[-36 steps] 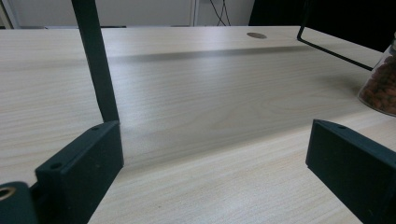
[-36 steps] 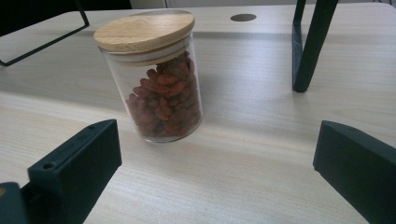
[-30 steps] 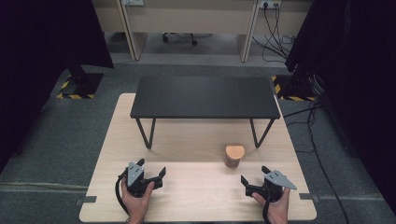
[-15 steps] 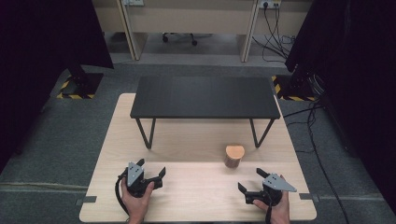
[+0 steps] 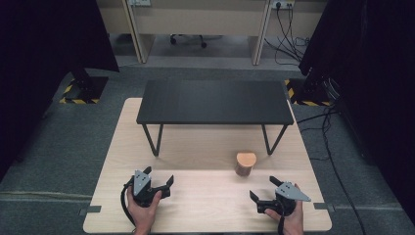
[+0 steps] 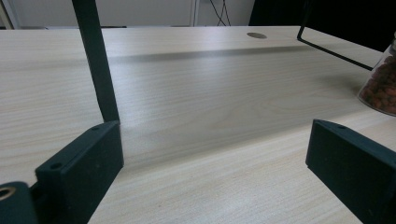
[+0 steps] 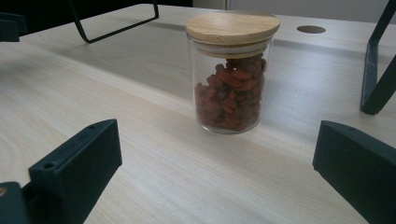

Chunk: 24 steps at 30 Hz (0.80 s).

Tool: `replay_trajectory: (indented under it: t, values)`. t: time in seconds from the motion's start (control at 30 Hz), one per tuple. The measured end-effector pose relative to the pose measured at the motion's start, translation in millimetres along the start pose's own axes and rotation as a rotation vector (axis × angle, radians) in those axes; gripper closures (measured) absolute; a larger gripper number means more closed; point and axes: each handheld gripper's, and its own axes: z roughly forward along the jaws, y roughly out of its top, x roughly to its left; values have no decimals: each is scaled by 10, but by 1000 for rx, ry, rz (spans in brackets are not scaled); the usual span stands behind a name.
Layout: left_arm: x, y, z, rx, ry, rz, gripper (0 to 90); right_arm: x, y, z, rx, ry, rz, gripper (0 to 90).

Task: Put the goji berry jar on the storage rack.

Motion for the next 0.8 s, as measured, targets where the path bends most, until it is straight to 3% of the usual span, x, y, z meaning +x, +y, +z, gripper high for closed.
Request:
replay_trajectory:
  t: [0.8]
  values:
    - [1,-4,-2,-2,0,-1,32,-9,173,357,23,-19,1,13]
